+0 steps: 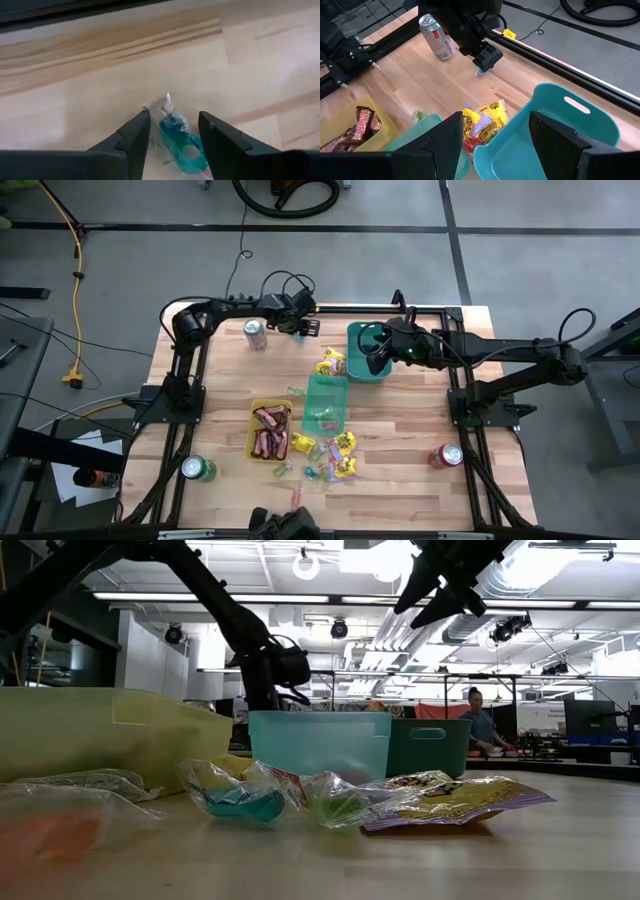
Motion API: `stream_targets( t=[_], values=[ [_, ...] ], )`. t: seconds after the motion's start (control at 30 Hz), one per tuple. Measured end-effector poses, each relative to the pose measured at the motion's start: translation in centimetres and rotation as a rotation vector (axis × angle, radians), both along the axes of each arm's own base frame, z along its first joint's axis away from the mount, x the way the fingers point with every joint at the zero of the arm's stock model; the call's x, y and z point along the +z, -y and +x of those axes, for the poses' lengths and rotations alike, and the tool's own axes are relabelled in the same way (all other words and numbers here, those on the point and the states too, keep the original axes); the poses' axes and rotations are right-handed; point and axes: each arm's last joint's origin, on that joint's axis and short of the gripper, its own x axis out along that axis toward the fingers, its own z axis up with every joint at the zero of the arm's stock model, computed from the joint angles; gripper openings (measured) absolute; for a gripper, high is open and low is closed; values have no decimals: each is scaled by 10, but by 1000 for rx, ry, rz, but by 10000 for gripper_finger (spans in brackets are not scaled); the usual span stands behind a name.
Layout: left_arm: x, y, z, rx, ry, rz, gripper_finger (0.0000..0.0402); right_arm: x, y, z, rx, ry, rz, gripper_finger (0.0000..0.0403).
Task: Sort candy
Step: Put the blue gummy into the light blue bin
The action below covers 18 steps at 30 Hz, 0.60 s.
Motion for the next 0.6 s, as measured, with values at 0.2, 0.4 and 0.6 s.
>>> stream_targets(
  t=[0.2, 0.4, 0.6],
  values=[
    [11, 5, 0, -145, 3, 8, 59, -1, 0, -1, 1, -11, 1, 222],
    [71, 2, -3, -241, 169, 194, 12, -1, 0, -1, -1, -11, -1, 222],
    [163, 22, -17, -445, 364, 509, 3, 1, 1, 0, -42, 19, -1, 222]
  ],
)
